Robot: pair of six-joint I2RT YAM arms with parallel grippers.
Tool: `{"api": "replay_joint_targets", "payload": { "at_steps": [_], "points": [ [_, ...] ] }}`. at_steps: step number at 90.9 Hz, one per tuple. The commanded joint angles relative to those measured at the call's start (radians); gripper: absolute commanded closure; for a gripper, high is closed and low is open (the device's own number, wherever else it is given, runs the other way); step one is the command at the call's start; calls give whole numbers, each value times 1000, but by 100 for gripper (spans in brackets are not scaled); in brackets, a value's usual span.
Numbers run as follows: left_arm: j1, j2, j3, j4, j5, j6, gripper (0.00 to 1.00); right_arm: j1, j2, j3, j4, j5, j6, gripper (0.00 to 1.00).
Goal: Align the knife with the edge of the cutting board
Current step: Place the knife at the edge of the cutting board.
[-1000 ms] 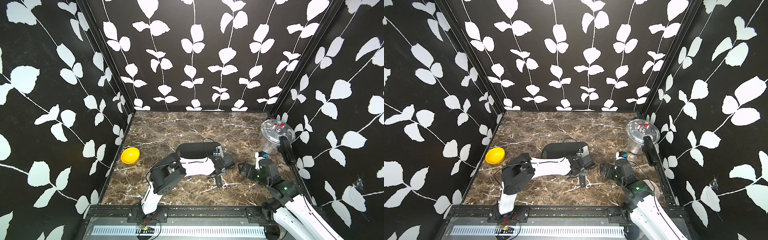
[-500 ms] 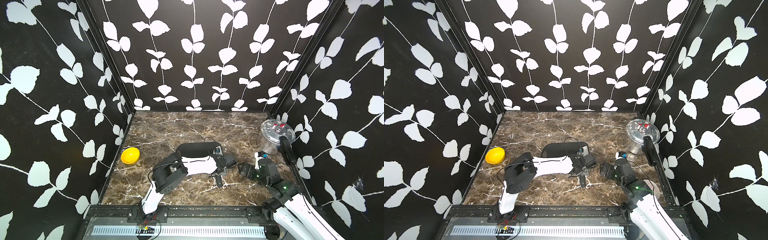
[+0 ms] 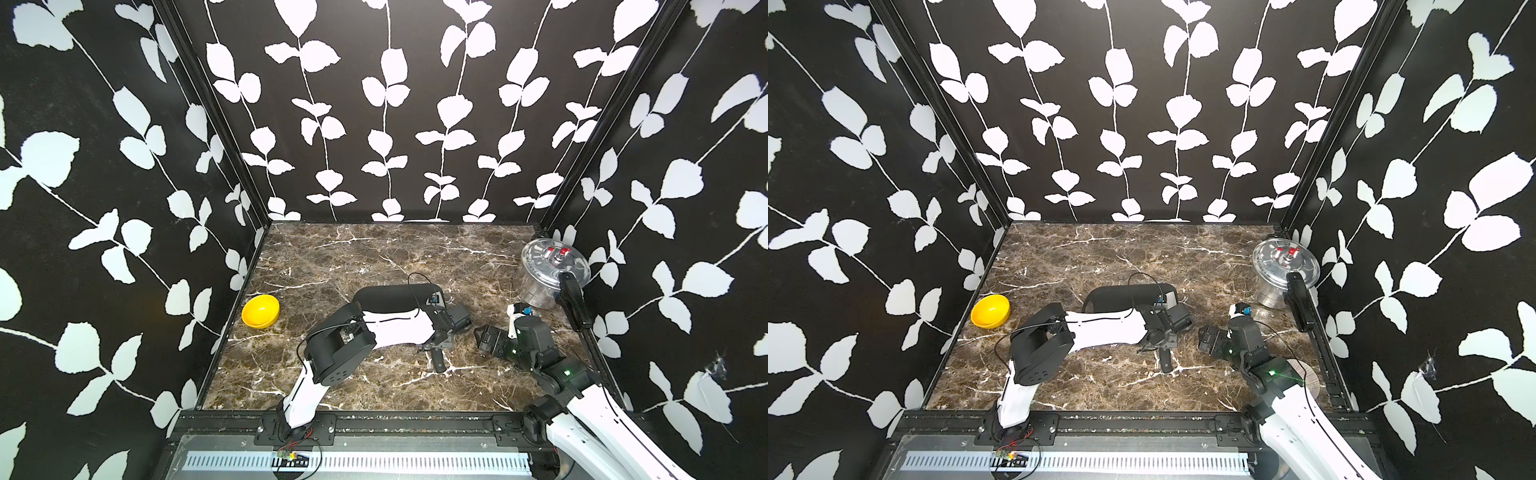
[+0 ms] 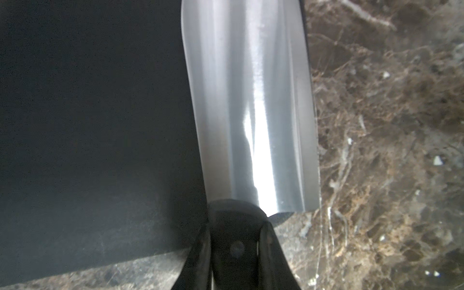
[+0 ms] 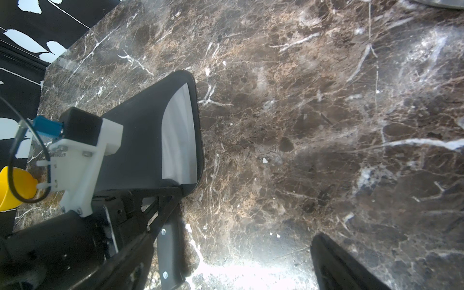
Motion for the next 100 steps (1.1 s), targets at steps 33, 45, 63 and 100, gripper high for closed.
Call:
{"api": "replay_joint_targets", "payload": {
  "at_steps": [33, 45, 63, 100],
  "points": [
    [23, 10, 32, -44, -9, 38, 81, -7, 17, -10, 62, -4, 4, 1],
    [29, 11, 36, -42, -5, 42, 81, -7, 23, -10, 68, -8, 6, 1],
    [35, 13, 38, -50, -5, 57, 79, -7, 25, -5, 63, -7, 0, 0],
    [40, 31, 57, -47, 18, 76, 79, -7, 25, -8, 60, -8, 3, 1]
  ]
}}
